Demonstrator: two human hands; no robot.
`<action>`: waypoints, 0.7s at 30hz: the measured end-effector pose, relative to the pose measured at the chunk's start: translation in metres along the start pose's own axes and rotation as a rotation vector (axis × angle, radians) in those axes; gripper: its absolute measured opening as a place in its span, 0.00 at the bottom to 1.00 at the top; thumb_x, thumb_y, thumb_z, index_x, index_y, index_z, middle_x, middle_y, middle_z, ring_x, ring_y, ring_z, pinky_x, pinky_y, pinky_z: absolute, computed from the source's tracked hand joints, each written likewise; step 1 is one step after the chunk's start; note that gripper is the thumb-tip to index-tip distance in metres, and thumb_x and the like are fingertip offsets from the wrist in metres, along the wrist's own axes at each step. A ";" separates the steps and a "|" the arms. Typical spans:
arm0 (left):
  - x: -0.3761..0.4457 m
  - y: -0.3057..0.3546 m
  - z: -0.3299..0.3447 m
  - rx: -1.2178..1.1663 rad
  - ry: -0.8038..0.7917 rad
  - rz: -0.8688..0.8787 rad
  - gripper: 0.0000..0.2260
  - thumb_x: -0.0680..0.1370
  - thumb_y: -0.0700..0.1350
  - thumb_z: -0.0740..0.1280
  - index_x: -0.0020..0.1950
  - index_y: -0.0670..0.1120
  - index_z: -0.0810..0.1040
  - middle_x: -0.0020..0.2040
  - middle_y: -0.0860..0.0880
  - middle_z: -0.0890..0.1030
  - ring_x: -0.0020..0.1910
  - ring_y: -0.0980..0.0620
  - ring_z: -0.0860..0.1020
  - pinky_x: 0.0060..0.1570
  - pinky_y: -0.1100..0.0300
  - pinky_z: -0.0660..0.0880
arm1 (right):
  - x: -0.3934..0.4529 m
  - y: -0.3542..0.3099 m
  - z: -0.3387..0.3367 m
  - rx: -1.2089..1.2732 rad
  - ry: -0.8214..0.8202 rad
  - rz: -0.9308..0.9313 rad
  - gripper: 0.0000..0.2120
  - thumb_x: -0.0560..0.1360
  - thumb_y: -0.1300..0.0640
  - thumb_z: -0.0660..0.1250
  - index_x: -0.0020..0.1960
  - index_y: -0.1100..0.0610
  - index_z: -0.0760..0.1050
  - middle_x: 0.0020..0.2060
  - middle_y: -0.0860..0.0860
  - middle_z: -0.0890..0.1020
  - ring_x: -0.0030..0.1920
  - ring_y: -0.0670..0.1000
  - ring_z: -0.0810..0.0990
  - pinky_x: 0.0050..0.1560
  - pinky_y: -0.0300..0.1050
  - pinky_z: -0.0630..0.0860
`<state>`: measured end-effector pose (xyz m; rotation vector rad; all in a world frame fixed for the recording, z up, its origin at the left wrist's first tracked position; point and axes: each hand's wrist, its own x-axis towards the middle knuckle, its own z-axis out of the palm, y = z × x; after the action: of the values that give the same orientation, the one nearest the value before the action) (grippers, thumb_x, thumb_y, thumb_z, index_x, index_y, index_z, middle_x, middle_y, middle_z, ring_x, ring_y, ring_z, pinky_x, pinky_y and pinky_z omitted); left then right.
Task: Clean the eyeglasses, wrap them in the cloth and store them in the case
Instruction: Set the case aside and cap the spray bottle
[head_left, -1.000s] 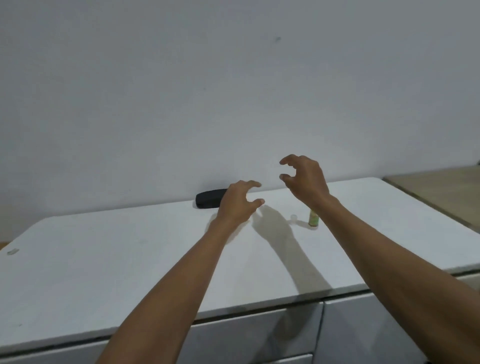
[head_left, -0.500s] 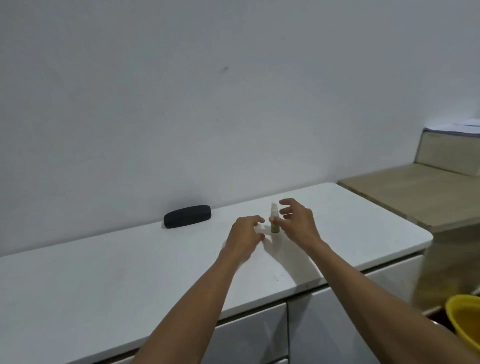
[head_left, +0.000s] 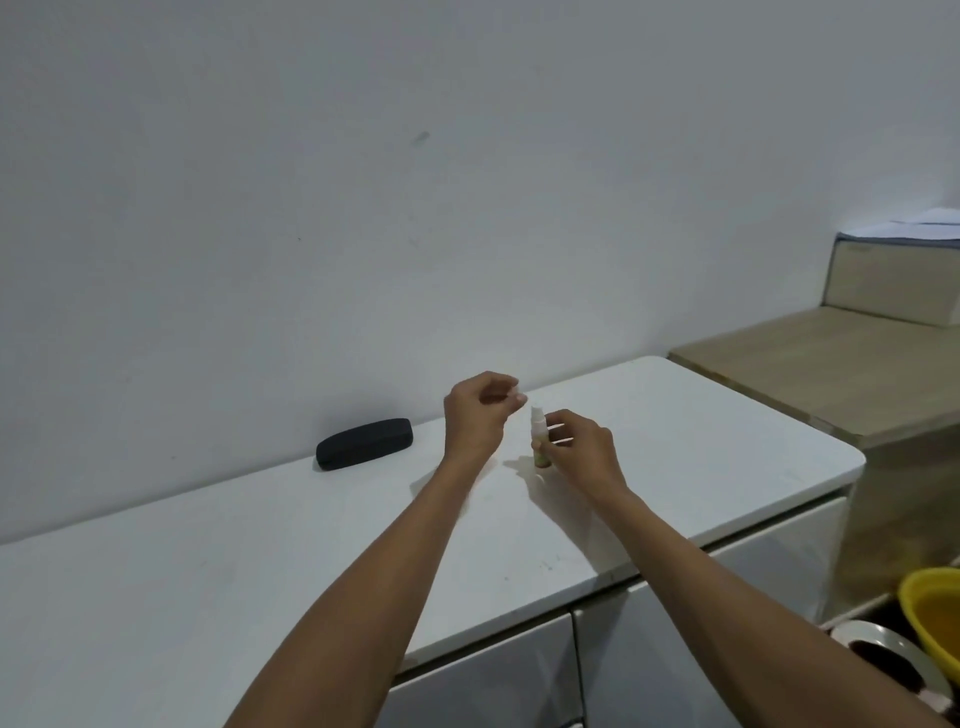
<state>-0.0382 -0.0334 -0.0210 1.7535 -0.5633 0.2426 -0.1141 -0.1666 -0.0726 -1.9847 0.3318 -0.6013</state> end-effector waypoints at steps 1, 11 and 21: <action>0.001 0.002 0.002 -0.002 -0.019 0.007 0.08 0.72 0.37 0.78 0.50 0.42 0.86 0.44 0.48 0.87 0.44 0.56 0.85 0.48 0.68 0.79 | 0.000 0.001 0.000 0.000 -0.005 -0.001 0.05 0.76 0.56 0.74 0.52 0.51 0.81 0.39 0.42 0.84 0.37 0.37 0.83 0.34 0.30 0.72; -0.004 -0.006 0.015 0.075 -0.149 0.010 0.08 0.73 0.37 0.76 0.50 0.45 0.88 0.45 0.48 0.87 0.46 0.54 0.85 0.50 0.66 0.79 | 0.001 0.005 0.002 0.018 -0.004 -0.012 0.07 0.76 0.57 0.74 0.54 0.54 0.83 0.43 0.48 0.86 0.42 0.44 0.86 0.40 0.34 0.75; -0.007 -0.005 0.014 0.119 -0.185 0.035 0.06 0.74 0.39 0.75 0.50 0.47 0.86 0.44 0.48 0.85 0.39 0.57 0.82 0.40 0.69 0.77 | -0.001 0.005 0.004 0.044 0.010 -0.024 0.05 0.77 0.57 0.73 0.52 0.51 0.82 0.41 0.45 0.86 0.41 0.42 0.86 0.43 0.38 0.77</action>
<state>-0.0440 -0.0440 -0.0321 1.8948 -0.7258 0.1413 -0.1130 -0.1655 -0.0790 -1.9459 0.2990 -0.6285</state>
